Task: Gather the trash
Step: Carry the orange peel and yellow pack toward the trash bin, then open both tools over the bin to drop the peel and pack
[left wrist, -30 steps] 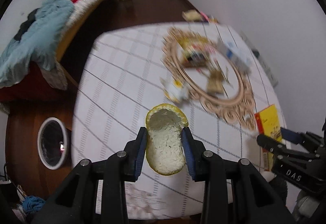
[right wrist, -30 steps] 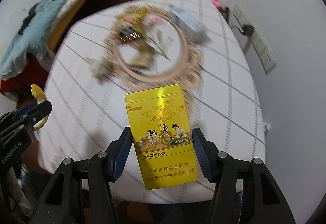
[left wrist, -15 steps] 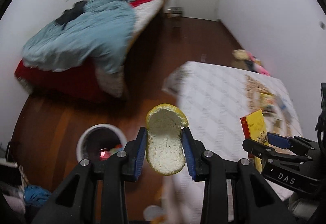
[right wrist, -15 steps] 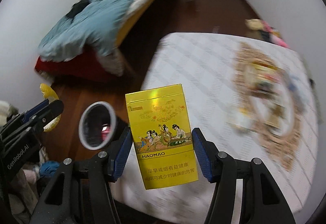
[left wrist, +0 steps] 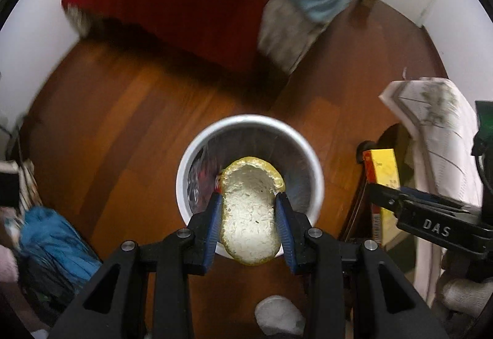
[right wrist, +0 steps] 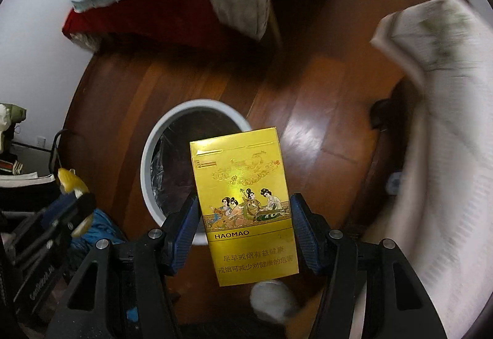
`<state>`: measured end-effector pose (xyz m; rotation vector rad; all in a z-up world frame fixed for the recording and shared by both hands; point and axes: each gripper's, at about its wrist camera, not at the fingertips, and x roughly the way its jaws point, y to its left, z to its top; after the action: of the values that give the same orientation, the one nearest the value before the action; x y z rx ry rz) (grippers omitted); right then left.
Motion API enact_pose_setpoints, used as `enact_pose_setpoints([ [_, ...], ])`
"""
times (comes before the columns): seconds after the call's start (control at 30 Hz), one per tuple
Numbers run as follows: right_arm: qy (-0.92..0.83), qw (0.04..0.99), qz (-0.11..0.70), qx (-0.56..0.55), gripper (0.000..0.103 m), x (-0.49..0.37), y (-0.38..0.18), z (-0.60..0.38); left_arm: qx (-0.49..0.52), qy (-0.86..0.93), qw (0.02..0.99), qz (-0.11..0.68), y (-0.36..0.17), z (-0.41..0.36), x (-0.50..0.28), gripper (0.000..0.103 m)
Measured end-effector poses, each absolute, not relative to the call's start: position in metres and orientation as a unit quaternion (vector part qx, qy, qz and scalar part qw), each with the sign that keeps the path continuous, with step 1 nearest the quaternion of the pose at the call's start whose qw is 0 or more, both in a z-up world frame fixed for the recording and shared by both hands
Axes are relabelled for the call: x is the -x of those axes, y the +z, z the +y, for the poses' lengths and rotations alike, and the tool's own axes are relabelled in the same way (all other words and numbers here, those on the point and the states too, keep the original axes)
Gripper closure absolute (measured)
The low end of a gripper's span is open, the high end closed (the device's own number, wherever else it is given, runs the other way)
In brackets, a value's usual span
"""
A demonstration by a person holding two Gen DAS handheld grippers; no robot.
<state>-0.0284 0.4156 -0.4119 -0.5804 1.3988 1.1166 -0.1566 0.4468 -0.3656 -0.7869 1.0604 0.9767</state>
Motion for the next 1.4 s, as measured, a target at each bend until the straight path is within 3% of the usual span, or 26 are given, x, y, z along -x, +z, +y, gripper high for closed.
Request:
enact_pose_setpoints([
  [0.17,0.474,0.564,0.627,0.253,0.042,0.039,-0.459,0.457,0.414,0.421,0.656,0.47,-0.406,0.481,0.174,0.069],
  [0.23,0.471,0.559,0.632,0.255,0.042,0.041,-0.47,0.465,0.426,0.42,0.647,0.473,-0.414,0.489,0.176,0.059],
  [0.3,0.47,0.547,0.645,0.253,0.042,0.041,-0.482,0.472,0.434,0.424,0.646,0.463,-0.411,0.492,0.187,0.029],
  [0.37,0.472,0.534,0.656,0.249,0.039,0.04,-0.49,0.477,0.434,0.434,0.645,0.456,-0.408,0.492,0.196,0.026],
  [0.43,0.473,0.531,0.658,0.249,0.02,0.041,-0.494,0.478,0.428,0.447,0.637,0.459,-0.409,0.491,0.203,0.019],
  [0.47,0.473,0.533,0.655,0.251,0.014,0.041,-0.494,0.477,0.422,0.457,0.631,0.464,-0.411,0.491,0.206,0.005],
  [0.5,0.473,0.534,0.654,0.254,0.014,0.039,-0.495,0.477,0.418,0.462,0.628,0.466,-0.41,0.489,0.208,0.001],
  [0.67,0.468,0.547,0.63,0.291,0.006,0.048,-0.488,0.463,0.385,0.497,0.616,0.474,-0.41,0.473,0.216,0.001],
  [0.93,0.463,0.573,0.585,0.341,0.006,0.063,-0.467,0.431,0.372,0.507,0.611,0.481,-0.399,0.447,0.219,0.001],
  [1.4,0.482,0.602,0.54,0.336,0.003,0.078,-0.404,0.401,0.335,0.522,0.633,0.464,-0.347,0.414,0.225,0.001],
])
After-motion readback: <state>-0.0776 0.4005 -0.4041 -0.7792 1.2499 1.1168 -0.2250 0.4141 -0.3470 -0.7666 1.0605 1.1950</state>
